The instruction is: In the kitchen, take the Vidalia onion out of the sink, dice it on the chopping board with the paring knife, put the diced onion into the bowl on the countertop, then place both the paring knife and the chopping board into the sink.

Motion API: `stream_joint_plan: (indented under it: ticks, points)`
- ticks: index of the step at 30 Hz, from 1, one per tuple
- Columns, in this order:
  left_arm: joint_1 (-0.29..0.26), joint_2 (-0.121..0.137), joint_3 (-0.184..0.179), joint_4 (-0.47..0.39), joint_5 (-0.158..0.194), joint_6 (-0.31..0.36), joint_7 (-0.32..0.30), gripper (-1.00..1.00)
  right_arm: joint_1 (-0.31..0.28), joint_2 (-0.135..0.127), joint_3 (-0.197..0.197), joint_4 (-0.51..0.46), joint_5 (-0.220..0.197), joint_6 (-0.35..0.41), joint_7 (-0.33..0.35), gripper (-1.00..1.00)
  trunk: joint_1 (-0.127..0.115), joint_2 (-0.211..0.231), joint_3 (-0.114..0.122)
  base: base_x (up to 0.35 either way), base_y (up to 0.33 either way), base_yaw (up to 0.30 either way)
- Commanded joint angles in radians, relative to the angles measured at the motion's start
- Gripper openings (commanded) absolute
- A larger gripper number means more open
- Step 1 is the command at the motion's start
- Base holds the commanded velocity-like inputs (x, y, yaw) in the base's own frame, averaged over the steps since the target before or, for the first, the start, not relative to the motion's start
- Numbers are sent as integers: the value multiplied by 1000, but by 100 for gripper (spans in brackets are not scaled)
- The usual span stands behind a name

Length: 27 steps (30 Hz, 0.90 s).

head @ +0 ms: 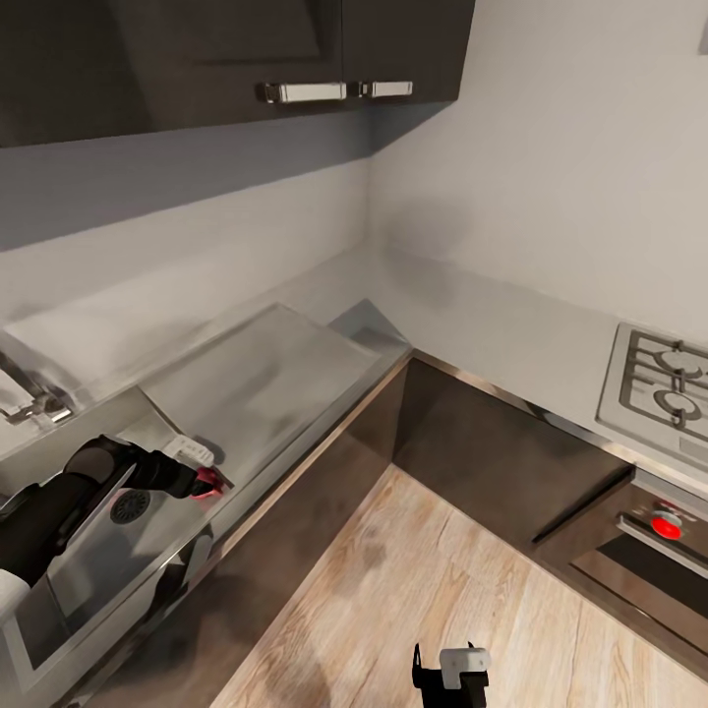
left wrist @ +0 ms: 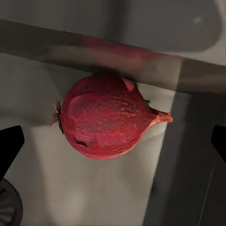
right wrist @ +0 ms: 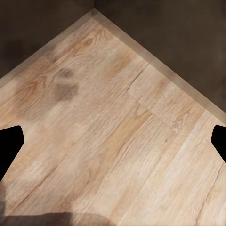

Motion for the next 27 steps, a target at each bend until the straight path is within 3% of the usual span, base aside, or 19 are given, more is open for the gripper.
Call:
stream_joint_plan:
  ticks: [1, 11, 27]
  points:
    - [-1, 1, -2, -1, 4, 6, 2, 100, -1, 0, 8, 1, -4, -2, -6, 100, 1, -2, -2, 0, 0, 0]
    - [-1, 0, -8, -1, -44, 7, 2, 100, -1, 0, 8, 1, -4, -2, -6, 100, 1, -2, -8, 0, 0, 0]
    - [-1, -1, -8, -1, -47, 7, 2, 100, -1, 0, 8, 1, -4, -2, -6, 100, 1, -2, -14, 40, 0, 0]
